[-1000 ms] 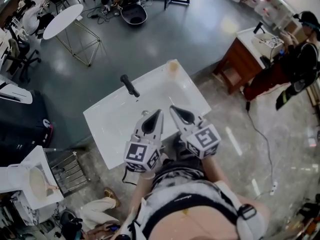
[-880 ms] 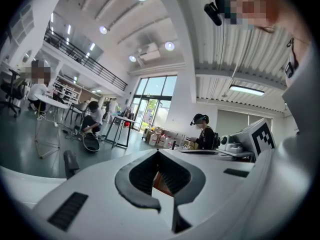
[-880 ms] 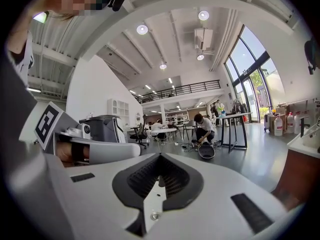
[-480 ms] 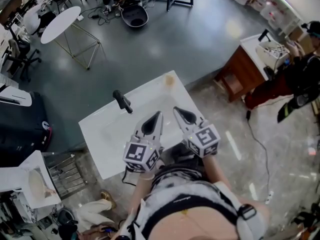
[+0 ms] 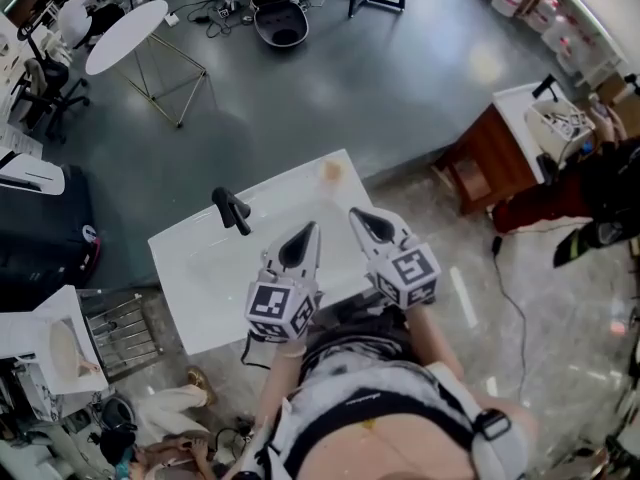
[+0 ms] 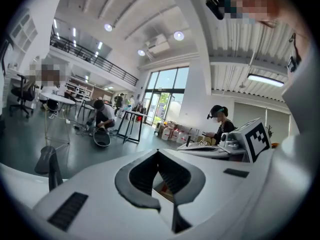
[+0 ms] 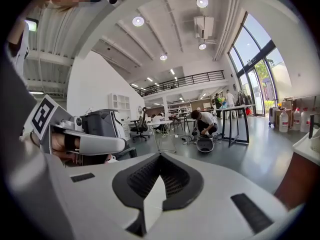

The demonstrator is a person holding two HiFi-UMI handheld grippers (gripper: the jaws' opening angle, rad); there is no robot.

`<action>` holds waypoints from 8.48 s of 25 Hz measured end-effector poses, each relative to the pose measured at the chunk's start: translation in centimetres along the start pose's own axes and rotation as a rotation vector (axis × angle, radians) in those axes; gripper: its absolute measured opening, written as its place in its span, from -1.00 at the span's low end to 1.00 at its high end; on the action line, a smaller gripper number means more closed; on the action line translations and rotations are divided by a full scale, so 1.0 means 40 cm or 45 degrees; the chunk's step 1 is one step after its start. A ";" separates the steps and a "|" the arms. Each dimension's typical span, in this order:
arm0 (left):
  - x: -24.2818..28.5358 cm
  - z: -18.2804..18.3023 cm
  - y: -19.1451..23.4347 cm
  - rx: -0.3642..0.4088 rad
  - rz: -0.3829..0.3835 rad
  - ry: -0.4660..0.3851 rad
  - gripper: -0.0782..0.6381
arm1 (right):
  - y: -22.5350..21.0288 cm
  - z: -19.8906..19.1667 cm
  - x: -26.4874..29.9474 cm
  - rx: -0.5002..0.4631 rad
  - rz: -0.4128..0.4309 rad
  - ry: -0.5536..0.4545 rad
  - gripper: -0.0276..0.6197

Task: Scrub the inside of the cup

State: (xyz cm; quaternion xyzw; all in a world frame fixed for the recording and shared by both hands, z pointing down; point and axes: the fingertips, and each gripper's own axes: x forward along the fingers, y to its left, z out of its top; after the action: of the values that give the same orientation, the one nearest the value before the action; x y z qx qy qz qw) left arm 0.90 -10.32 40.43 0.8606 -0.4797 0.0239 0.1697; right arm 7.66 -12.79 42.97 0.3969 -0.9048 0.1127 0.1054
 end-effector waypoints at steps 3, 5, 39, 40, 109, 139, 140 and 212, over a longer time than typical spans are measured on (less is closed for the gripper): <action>0.024 -0.010 0.012 -0.018 0.034 -0.014 -0.79 | -0.014 -0.010 0.022 -0.012 0.051 0.022 -0.91; 0.031 -0.021 0.022 -0.024 0.050 -0.022 -0.79 | -0.018 -0.020 0.037 -0.021 0.072 0.036 -0.91; 0.297 -0.317 0.242 -0.003 0.072 0.253 -0.33 | -0.214 -0.205 0.233 0.092 -0.103 0.276 -0.91; 0.308 -0.327 0.248 0.012 0.088 0.257 -0.22 | -0.224 -0.209 0.235 0.095 -0.109 0.278 -0.91; 0.546 -0.473 0.254 0.380 -0.109 0.289 0.23 | -0.198 -0.273 0.379 -1.191 0.665 0.983 -0.61; 0.552 -0.471 0.253 0.368 -0.133 0.310 0.23 | -0.142 -0.353 0.370 -0.916 0.990 1.526 -0.81; 0.552 -0.471 0.252 0.368 -0.133 0.312 0.23 | -0.134 -0.349 0.372 -0.903 0.997 1.492 -0.81; 0.551 -0.473 0.248 0.381 -0.172 0.319 0.24 | -0.113 -0.317 0.398 -0.774 1.019 1.261 -0.74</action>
State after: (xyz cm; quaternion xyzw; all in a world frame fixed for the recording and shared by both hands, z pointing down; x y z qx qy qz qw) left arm 6.78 -27.16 65.40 0.8967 -0.3871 0.1901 0.0995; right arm 1.76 -23.17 60.06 -0.1114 -0.8183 0.0523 0.5615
